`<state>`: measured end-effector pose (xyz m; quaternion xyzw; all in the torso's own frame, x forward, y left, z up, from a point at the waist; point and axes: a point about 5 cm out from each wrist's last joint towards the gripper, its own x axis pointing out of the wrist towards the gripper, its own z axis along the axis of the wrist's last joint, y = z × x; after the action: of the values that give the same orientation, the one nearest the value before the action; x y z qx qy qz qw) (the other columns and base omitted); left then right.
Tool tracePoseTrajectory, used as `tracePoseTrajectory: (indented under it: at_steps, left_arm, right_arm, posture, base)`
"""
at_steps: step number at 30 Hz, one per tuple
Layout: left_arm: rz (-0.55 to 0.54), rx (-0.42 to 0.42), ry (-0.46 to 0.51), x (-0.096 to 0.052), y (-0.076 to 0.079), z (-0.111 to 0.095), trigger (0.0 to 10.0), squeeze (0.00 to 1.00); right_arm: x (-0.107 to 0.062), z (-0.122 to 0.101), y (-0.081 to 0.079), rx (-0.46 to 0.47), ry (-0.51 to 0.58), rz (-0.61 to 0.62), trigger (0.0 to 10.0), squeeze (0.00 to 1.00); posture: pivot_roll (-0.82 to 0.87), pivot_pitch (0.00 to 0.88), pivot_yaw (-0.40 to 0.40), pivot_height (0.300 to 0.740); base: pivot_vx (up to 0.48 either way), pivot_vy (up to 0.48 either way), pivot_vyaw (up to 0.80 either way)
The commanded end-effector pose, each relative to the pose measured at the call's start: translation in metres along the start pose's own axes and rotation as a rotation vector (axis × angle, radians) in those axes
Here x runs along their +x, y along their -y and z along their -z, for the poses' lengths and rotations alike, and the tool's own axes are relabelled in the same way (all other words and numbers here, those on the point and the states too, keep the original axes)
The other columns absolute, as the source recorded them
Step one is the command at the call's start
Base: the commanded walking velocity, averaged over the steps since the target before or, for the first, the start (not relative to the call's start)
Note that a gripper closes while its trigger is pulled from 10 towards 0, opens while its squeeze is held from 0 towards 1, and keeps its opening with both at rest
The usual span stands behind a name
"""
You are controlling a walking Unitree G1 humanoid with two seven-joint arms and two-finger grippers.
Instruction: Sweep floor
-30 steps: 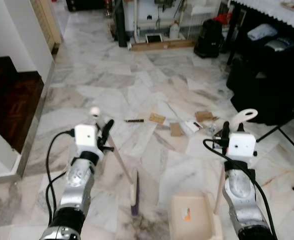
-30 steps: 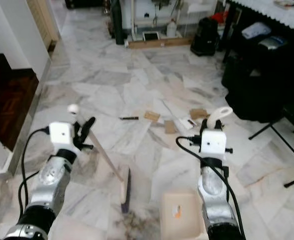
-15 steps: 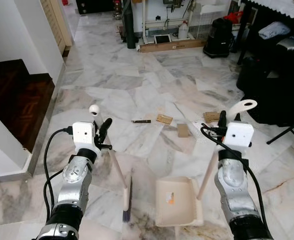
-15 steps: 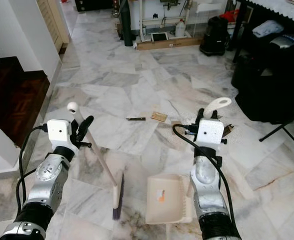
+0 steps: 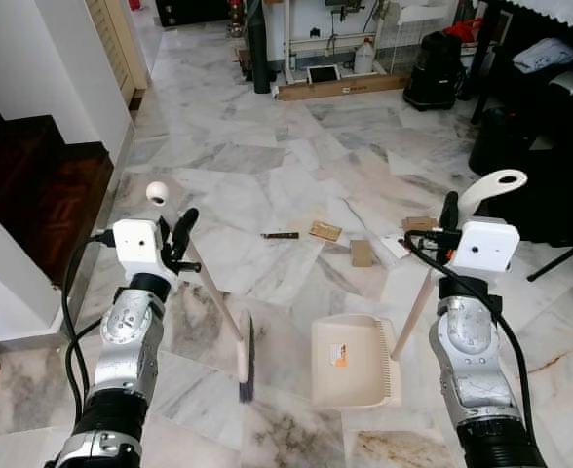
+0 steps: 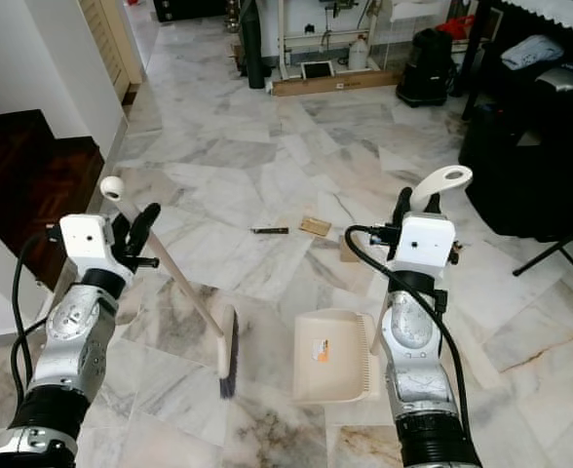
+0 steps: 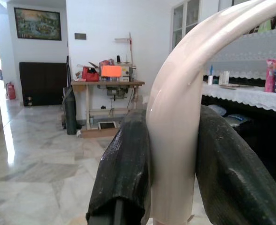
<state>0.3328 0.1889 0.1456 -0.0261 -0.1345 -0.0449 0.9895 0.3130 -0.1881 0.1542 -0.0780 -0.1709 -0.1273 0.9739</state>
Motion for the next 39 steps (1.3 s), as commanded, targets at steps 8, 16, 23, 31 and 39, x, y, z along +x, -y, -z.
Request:
tracePoseTrajectory:
  at_steps: [8, 16, 23, 31, 39]
  left_arm:
    - [0.019, -0.024, 0.008, -0.002, 0.007, -0.005, 10.0, 0.00]
    - [0.032, -0.026, -0.003, -0.010, 0.014, -0.002, 10.0, 0.00]
    - [0.021, -0.032, -0.023, -0.018, 0.013, 0.001, 10.0, 0.00]
    - [0.016, -0.030, -0.031, -0.023, 0.013, -0.001, 10.0, 0.00]
    - [0.017, -0.024, -0.042, -0.022, 0.011, -0.003, 10.0, 0.00]
  right_arm:
    - [-0.007, -0.013, 0.008, 0.019, 0.027, 0.023, 10.0, 0.00]
    - [-0.015, -0.013, 0.016, 0.026, 0.014, 0.040, 10.0, 0.00]
    - [-0.018, -0.021, 0.012, 0.048, 0.017, 0.011, 10.0, 0.00]
    - [-0.022, -0.023, 0.012, 0.052, 0.008, 0.007, 10.0, 0.00]
    - [-0.022, -0.025, 0.008, 0.055, 0.002, 0.006, 10.0, 0.00]
  posture:
    - [-0.04, 0.000, 0.044, 0.740]
    - [-0.03, 0.000, 0.023, 0.740]
    - [-0.03, 0.022, 0.014, 0.740]
    - [-0.03, 0.065, 0.017, 0.740]
    - [-0.03, 0.066, 0.025, 0.740]
  base:
    - [0.000, 0.000, 0.00]
    - [0.000, 0.000, 0.00]
    - [0.212, 0.000, 0.00]
    - [0.260, 0.000, -0.50]
    - [0.262, 0.000, 0.00]
